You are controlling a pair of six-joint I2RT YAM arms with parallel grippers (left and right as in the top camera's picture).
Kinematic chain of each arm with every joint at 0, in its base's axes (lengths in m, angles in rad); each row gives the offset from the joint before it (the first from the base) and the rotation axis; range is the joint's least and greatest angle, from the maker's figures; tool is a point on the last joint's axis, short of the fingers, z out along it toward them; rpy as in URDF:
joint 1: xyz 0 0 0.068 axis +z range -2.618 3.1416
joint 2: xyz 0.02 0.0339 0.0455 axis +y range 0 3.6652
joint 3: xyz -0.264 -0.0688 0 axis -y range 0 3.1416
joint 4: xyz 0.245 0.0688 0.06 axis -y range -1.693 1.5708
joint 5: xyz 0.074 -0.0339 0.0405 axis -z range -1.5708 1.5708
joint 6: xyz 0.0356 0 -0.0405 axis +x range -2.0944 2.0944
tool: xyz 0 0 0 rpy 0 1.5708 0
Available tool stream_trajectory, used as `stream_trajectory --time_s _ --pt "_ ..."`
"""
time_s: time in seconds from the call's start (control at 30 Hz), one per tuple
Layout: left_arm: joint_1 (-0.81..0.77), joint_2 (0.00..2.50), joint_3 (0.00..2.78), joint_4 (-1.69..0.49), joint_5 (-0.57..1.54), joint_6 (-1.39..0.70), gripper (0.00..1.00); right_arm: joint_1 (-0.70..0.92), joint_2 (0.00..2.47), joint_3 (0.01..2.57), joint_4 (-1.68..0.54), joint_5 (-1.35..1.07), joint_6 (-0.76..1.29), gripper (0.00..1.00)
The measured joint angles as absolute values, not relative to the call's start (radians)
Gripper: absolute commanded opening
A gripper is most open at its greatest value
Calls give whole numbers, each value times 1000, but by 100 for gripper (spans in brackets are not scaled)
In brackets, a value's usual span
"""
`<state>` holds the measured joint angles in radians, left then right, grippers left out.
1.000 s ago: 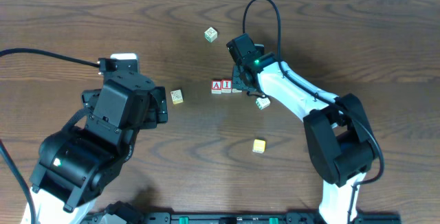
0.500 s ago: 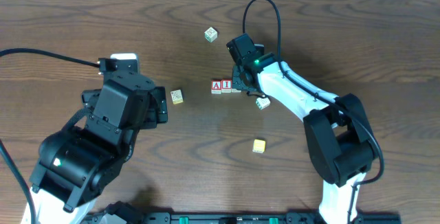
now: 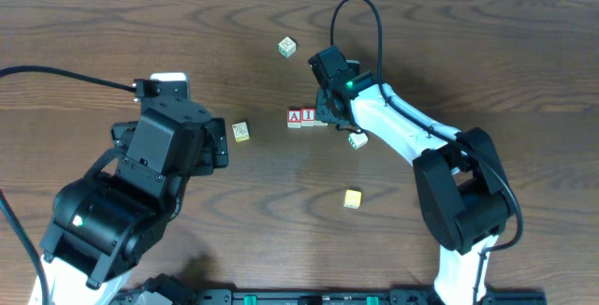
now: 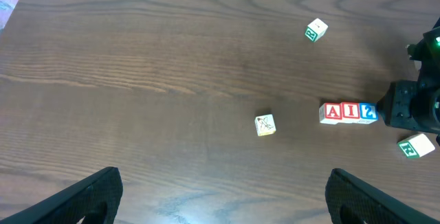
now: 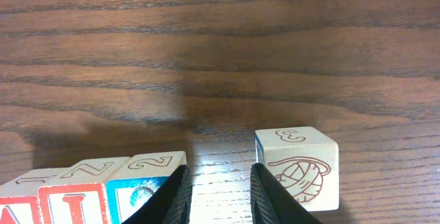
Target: Spell out Ai2
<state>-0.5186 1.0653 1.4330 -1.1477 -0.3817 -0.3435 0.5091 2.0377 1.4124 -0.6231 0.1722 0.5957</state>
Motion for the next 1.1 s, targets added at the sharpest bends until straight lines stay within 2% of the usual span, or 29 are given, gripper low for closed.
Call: stream_trajectory --time_s 0.43,0.7,0.8,0.9,0.93,1.03,1.1 --pt "-519 1065 1433 -1143 -404 -344 96 509 2001 1412 -623 210 595 25" --pt "-519 1065 1433 -1139 -404 -343 95 499 1787 1412 -664 270 564 26" --pt "-519 1065 1433 -1111 -403 -341 95 485 1690 1412 -689 290 533 36" --pt "-519 1065 1433 -1090 -394 -313 95 473 1575 1412 -715 310 477 52" --pt "-519 1065 1433 -1089 -384 -292 95 470 1526 1412 -729 319 442 61" --pt "-519 1064 1456 -1088 -334 -209 95 469 1403 1412 -763 345 394 99" --pt "-519 1063 1493 -1087 -305 -163 95 469 1332 1412 -788 357 366 99"
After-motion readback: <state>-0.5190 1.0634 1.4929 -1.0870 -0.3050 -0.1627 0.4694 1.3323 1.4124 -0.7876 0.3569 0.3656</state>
